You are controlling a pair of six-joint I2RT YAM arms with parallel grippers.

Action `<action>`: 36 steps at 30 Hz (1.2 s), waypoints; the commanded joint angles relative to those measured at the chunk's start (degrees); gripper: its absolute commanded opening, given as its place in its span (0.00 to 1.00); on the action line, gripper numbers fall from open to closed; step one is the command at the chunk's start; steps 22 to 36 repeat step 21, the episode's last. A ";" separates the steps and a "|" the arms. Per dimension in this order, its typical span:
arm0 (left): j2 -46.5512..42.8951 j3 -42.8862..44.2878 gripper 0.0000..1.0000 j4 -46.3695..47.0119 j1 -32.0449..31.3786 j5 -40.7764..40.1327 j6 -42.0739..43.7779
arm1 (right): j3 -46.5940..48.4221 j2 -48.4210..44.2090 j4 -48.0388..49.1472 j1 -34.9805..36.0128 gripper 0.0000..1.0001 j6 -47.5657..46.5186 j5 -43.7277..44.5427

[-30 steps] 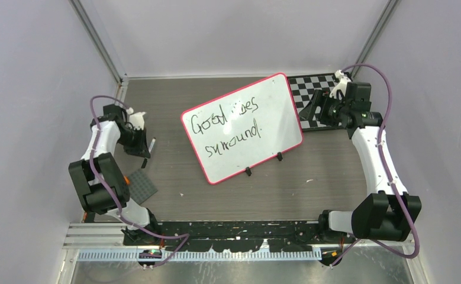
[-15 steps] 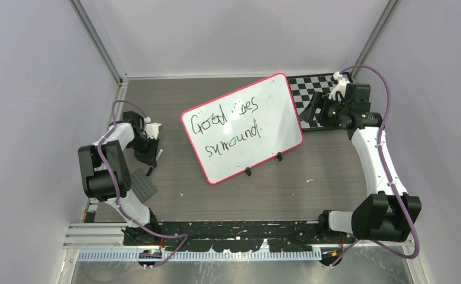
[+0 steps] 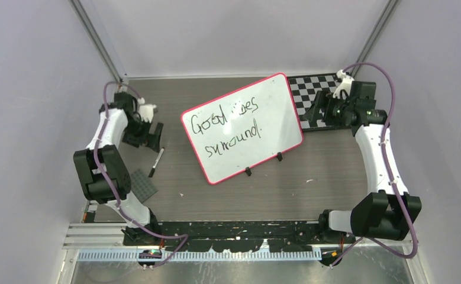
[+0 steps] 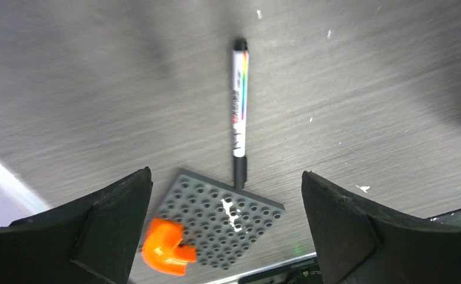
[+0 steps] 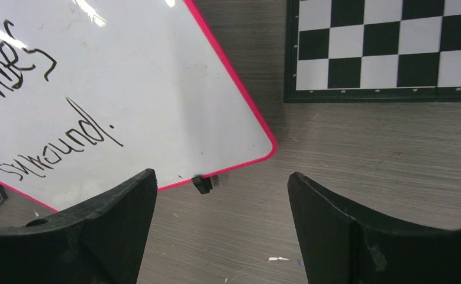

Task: Write a sentence on the whiteboard
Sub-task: Reset both arms

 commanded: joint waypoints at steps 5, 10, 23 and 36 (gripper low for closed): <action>1.37 31.98 1.00 -15.02 3.35 7.45 -5.18 | 16.44 7.44 -2.70 -6.80 0.86 -4.42 -2.97; 6.20 45.52 1.00 -19.04 7.55 11.35 -9.99 | 21.25 10.46 -2.68 -9.51 0.86 -6.21 -2.46; 1.54 38.93 1.00 -10.74 11.41 10.93 -13.93 | 18.30 12.07 -2.67 -12.35 0.86 -6.40 -2.41; 1.54 38.93 1.00 -10.74 11.41 10.93 -13.93 | 18.30 12.07 -2.67 -12.35 0.86 -6.40 -2.41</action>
